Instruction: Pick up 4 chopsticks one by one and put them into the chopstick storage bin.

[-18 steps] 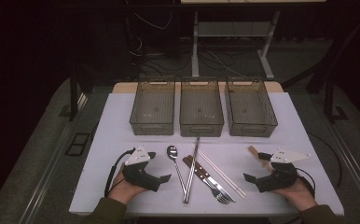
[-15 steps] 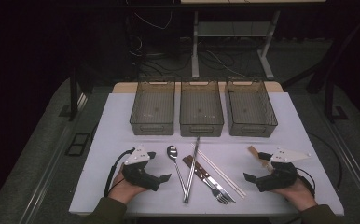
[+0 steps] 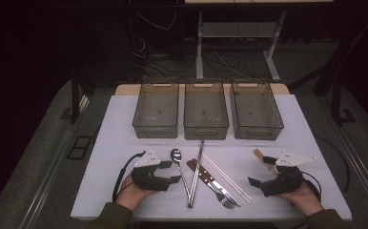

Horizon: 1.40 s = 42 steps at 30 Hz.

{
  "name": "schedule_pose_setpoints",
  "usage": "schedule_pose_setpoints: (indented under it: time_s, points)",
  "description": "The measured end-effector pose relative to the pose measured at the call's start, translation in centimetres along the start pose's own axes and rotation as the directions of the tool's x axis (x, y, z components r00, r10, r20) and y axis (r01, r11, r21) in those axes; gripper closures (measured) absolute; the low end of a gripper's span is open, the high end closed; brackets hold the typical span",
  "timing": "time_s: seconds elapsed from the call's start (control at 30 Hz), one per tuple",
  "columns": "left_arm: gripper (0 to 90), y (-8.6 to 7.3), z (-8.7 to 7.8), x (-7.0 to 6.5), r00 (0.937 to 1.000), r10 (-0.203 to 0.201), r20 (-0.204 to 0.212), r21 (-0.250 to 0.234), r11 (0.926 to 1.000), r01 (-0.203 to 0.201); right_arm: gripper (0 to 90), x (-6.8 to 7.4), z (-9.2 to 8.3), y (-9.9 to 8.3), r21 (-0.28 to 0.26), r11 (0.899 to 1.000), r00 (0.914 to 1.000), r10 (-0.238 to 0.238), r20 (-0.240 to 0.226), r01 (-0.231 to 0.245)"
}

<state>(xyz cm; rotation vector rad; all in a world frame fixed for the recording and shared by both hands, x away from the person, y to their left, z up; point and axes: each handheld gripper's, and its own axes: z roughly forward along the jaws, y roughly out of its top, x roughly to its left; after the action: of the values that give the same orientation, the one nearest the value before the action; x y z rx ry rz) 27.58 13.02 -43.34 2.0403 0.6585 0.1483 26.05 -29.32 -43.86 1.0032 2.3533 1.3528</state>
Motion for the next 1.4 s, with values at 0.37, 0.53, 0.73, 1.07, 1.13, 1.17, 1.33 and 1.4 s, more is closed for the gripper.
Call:
schedule_pose_setpoints:
  time_s: [0.37,0.53,0.73,1.07,1.13,1.17,1.33,1.4]
  points:
    - [68.4,1.0,1.2,-0.9,1.0000,0.006,0.006,0.019,0.9998,-0.006,1.1,-0.1,0.0,0.0,-0.001,1.000,0.9999,0.016,0.001,-0.016]
    - [78.0,1.4,2.2,-1.4,0.9994,0.011,0.032,0.038,0.9992,-0.013,1.1,-0.2,0.1,0.0,-0.002,1.000,0.9998,0.019,0.003,-0.019]
    - [83.4,1.9,3.1,-1.8,0.9961,0.017,0.086,0.074,0.9970,-0.024,1.1,-0.2,0.1,0.0,0.000,1.000,0.9998,0.020,0.002,-0.020]
    - [89.1,2.6,5.0,-2.9,0.9905,0.050,0.128,0.122,0.9904,-0.066,1.1,-0.2,0.1,-0.1,0.000,1.000,0.9998,0.018,0.003,-0.018]
    - [89.0,2.6,5.5,-3.2,0.9900,0.054,0.130,0.133,0.9885,-0.072,1.2,-0.2,0.1,-0.1,-0.003,1.000,0.9999,0.017,0.003,-0.017]
    - [89.0,2.6,5.6,-3.3,0.9893,0.064,0.131,0.143,0.9863,-0.083,1.1,-0.2,0.1,-0.1,-0.002,1.000,0.9998,0.018,0.003,-0.018]
    - [89.0,2.5,6.3,-4.0,0.9878,0.066,0.141,0.165,0.9823,-0.089,1.1,-0.2,0.1,-0.1,-0.001,1.000,0.9999,0.017,0.004,-0.017]
    - [89.0,2.4,6.3,-4.1,0.9876,0.064,0.144,0.165,0.9823,-0.087,1.1,-0.2,0.1,-0.1,-0.001,1.000,0.9999,0.016,0.004,-0.016]
